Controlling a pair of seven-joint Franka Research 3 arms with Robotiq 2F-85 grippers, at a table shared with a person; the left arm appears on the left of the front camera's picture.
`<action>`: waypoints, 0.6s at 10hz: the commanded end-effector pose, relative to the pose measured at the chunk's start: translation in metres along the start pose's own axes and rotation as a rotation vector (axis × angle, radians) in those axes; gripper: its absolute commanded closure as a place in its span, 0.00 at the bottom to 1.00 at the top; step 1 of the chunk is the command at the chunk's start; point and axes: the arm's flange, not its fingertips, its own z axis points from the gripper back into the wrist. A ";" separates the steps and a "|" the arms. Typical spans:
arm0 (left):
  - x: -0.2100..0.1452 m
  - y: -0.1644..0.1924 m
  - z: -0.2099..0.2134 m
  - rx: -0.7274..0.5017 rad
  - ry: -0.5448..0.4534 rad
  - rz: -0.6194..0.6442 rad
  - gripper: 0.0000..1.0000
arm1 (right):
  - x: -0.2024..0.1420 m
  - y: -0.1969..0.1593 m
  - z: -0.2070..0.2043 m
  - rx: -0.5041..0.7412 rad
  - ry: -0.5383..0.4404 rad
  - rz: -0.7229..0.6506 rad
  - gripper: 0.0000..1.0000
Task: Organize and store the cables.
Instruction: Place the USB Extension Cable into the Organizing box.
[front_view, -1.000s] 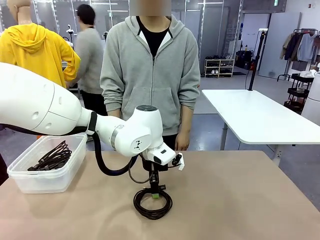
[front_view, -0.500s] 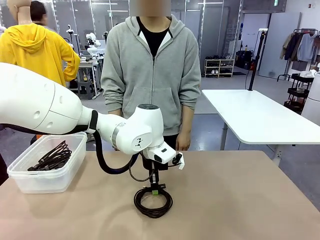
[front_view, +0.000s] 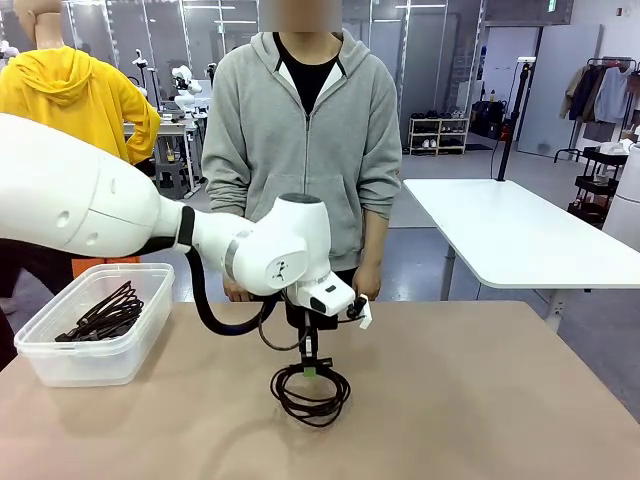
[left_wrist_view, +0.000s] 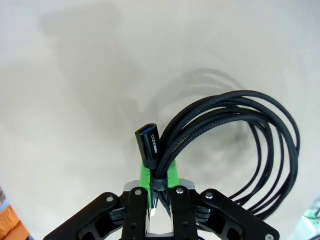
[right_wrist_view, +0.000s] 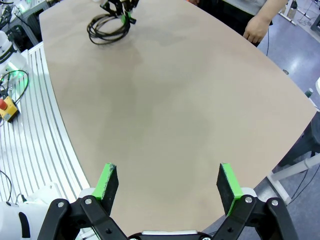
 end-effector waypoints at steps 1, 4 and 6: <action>-0.015 -0.008 0.063 0.011 -0.008 -0.011 1.00 | 0.000 0.001 0.002 0.003 -0.008 0.005 0.00; -0.029 -0.017 0.107 0.099 0.004 -0.039 1.00 | 0.000 0.001 0.002 0.003 -0.008 0.005 0.00; -0.024 -0.011 0.106 0.092 -0.013 0.028 1.00 | 0.000 0.001 0.002 0.003 -0.008 0.005 0.00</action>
